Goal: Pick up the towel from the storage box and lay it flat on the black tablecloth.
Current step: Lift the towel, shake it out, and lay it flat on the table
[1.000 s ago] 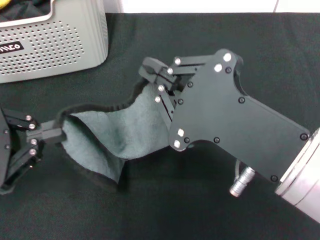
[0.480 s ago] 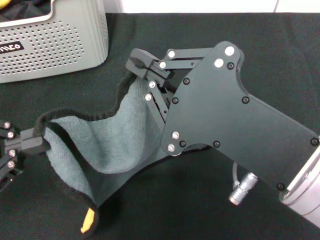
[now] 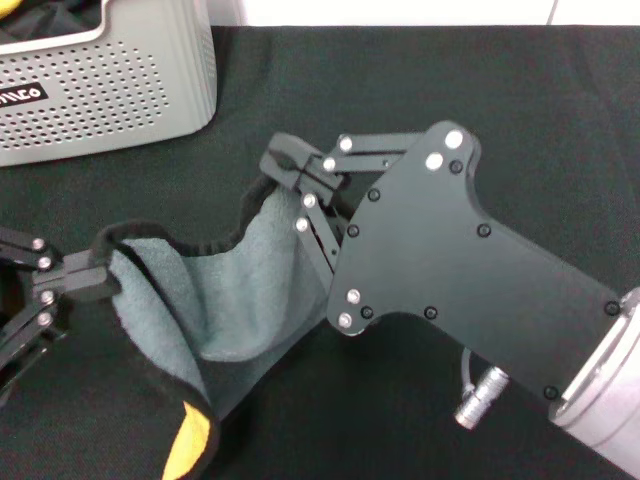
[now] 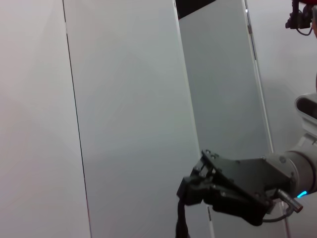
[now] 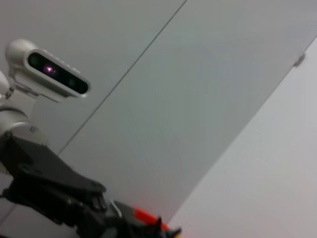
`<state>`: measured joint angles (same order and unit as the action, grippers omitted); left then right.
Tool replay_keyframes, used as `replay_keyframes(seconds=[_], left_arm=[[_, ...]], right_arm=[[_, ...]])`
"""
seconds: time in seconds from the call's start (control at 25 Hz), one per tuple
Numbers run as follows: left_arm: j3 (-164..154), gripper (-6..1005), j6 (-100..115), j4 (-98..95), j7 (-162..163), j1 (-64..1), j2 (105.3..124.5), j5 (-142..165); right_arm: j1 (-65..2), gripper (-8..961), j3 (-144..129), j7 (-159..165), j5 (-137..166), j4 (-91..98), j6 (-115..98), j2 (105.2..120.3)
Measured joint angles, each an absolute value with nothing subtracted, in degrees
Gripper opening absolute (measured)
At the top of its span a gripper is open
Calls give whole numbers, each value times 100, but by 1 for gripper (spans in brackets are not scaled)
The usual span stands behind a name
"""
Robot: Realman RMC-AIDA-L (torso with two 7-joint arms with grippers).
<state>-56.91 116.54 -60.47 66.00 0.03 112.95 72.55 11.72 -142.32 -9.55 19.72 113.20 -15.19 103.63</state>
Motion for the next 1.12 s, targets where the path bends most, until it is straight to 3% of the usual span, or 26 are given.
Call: replay_keyframes(seconds=[0.24,0.4,0.52,0.8,1.12], left_arm=[[-5100,8,11634,-4897,5872,-947,11359,8047],[-4493,8,11617,-4206,5428,-1441,11376,8603],[-4380,9,11529,-4072,5159,-1613,11414,8752],[-4311,10,10971,-3972,4639,-1891,11657,8709],[-3884,11,10221,-3466,3952,-2220,11825,8593]], right_arm=[[1132,7,-13844,-949,1669,10668,-1839,10550],[968,7,-13392,-913,1587,9883,-2277,10927],[809,7,-13007,-654,1578,9296,-2782,11124],[-156,7,-12140,664,1619,7803,-3989,11108],[-1559,7,-11224,1411,1636,5588,-5237,11297]])
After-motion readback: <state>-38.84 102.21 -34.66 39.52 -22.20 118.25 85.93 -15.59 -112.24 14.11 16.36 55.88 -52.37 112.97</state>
